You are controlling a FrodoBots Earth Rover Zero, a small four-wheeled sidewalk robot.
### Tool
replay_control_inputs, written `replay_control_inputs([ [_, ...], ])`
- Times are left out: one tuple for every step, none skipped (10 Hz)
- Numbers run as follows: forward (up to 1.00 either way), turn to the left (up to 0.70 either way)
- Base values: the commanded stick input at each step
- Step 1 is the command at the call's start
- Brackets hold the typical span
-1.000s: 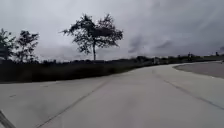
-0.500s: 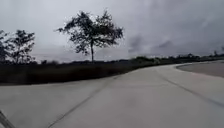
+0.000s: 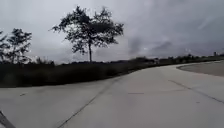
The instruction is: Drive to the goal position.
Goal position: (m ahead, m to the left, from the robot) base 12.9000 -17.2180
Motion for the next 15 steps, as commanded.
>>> replay_control_inputs([
  [0.85, -0.34],
  [0.85, -0.34],
  [0.85, -0.34],
  [0.85, -0.34],
  [0.85, -0.34],
  [0.85, -0.34],
  [0.85, -0.34],
  [0.85, -0.34],
  [0.85, -0.34],
  [0.85, -0.34],
  [0.85, -0.34],
  [0.85, -0.34],
  [0.85, 0.00],
  [0.85, 0.00],
  [0.85, 0.00],
])
